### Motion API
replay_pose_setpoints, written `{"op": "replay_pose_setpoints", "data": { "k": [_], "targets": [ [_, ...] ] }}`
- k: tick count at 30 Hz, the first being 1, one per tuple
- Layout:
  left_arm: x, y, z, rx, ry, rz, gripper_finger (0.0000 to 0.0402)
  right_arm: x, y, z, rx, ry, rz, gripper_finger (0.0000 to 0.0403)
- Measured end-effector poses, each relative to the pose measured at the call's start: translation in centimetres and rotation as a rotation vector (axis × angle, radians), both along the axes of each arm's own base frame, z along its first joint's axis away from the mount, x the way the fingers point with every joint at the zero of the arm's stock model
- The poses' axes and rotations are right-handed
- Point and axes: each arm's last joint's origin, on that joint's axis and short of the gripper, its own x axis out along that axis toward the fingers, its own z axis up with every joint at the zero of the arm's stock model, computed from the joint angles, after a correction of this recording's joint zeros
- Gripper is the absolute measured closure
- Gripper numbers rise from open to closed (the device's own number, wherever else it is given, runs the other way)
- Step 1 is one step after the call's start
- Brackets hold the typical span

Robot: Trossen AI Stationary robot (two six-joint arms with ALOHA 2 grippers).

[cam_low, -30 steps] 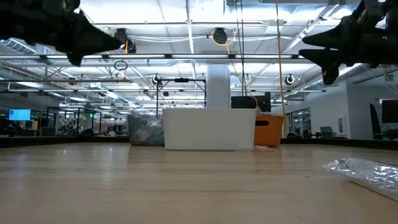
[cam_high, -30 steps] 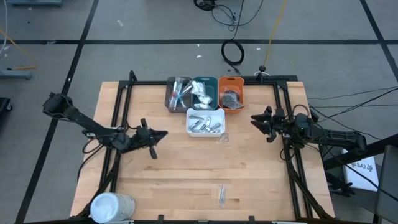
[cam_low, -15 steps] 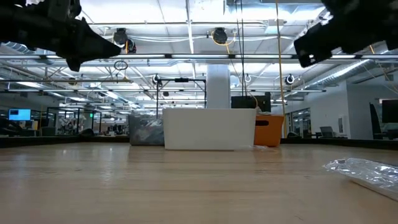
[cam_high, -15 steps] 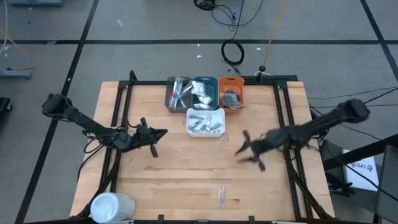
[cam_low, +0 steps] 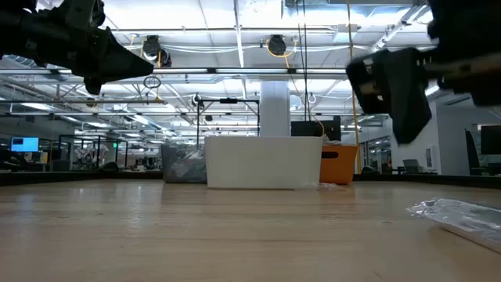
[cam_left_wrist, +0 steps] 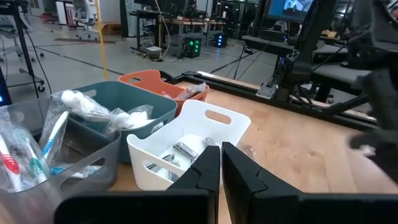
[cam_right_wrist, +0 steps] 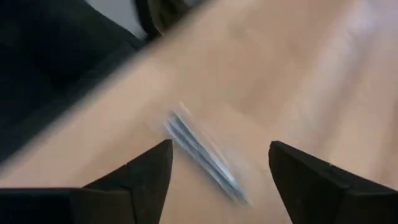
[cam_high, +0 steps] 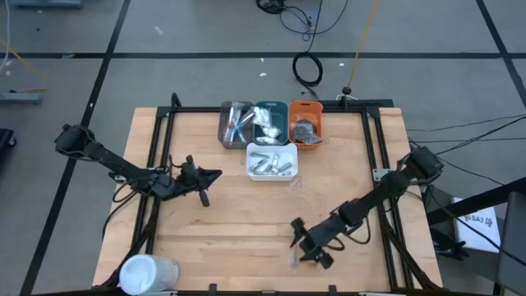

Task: Pick & Place Travel size toiletries
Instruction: Put the silver nail cutter into the white bin

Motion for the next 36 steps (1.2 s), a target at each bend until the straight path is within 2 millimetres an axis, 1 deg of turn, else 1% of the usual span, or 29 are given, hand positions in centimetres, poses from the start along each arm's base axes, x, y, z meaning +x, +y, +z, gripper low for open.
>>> {"op": "replay_pose_setpoints", "data": {
  "k": [2, 4, 7, 12, 16, 18, 20, 23, 26, 27, 29, 32, 34, 36],
  "targets": [
    [0.0, 0.0, 0.0, -0.010, -0.004, 0.001, 0.0392, 1.0, 0.7, 0.0, 0.042, 0.000, 0.051, 0.0144],
    [0.0, 0.0, 0.0, -0.023, -0.009, 0.002, 0.0398, 1.6, 0.9, -0.7, 0.049, 0.025, 0.085, 0.0147],
    [0.0, 0.0, 0.0, -0.035, -0.014, 0.003, 0.0399, 2.0, 0.4, -2.1, 0.004, 0.061, 0.078, 0.0157],
    [0.0, 0.0, 0.0, -0.052, -0.021, 0.005, 0.0386, 2.2, 0.1, -3.7, -0.028, 0.098, 0.080, 0.0174],
    [0.0, 0.0, 0.0, -0.052, -0.020, 0.005, 0.0383, 2.3, -0.4, -4.1, -0.070, 0.113, 0.097, 0.0198],
    [0.0, 0.0, 0.0, -0.051, -0.018, 0.005, 0.0386, 2.3, -0.6, -4.2, -0.083, 0.122, 0.098, 0.0220],
    [0.0, 0.0, -0.1, -0.050, -0.014, 0.005, 0.0390, 2.4, -0.8, -4.2, -0.083, 0.126, 0.094, 0.0252],
    [0.0, 0.0, -0.2, -0.047, -0.005, 0.005, 0.0398, 2.6, -1.1, -4.2, -0.082, 0.125, 0.085, 0.0311],
    [0.0, 0.0, -0.2, -0.045, -0.001, 0.005, 0.0398, 2.8, -1.4, -4.1, -0.078, 0.121, 0.073, 0.0376],
    [0.0, 0.0, -0.2, -0.044, 0.001, 0.005, 0.0396, 2.9, -1.6, -4.1, -0.076, 0.117, 0.068, 0.0385],
    [0.0, 0.0, -0.3, -0.043, 0.004, 0.005, 0.0390, 3.1, -1.8, -3.8, -0.068, 0.096, 0.050, 0.0385],
    [0.0, 0.0, -0.3, -0.042, 0.004, 0.005, 0.0383, 3.5, -2.3, -2.5, -0.055, 0.034, 0.034, 0.0386],
    [0.0, 0.0, -0.3, -0.042, 0.004, 0.005, 0.0383, 3.7, -3.0, -0.8, -0.051, -0.036, 0.029, 0.0387],
    [0.0, 0.0, -0.3, -0.041, 0.008, 0.005, 0.0386, 4.1, -4.2, 1.2, -0.031, -0.101, 0.000, 0.0387]
  ]
}}
